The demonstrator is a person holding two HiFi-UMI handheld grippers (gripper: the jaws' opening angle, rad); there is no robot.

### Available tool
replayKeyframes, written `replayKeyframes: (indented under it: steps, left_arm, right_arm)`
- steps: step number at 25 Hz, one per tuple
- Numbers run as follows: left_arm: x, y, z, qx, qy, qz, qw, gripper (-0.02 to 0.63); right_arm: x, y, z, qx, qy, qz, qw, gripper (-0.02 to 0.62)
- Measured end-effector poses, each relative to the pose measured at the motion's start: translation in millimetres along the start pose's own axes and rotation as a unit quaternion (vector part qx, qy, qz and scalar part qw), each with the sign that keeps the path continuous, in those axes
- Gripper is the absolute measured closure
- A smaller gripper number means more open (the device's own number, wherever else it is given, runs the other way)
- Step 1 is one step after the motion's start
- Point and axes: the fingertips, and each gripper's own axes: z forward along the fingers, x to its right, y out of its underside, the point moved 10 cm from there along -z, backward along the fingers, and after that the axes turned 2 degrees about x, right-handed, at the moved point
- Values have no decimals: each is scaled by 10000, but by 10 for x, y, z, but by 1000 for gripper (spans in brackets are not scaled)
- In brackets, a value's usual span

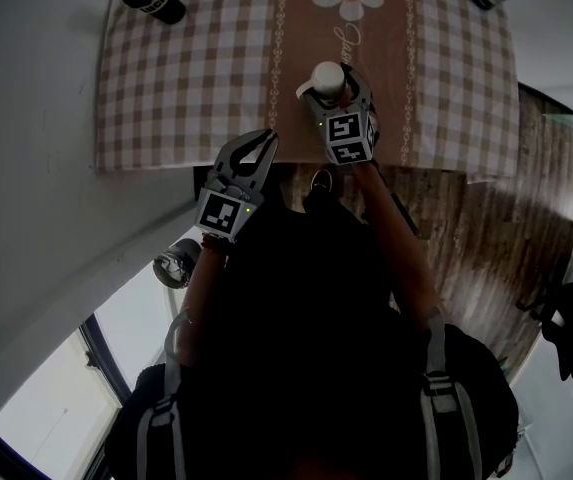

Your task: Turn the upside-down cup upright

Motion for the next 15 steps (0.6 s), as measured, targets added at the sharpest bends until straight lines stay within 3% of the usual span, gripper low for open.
replayKeyframes:
  steps: [7,15]
  left_arm:
    - [54,28,13,44,98,33,9999,569]
    - [44,-34,149,18,162,15,9999,569]
  right_arm:
    - [-75,101,-89,-95,114,-439,9989,213]
    - [22,77,-18,-193,-35,-569,9982,200]
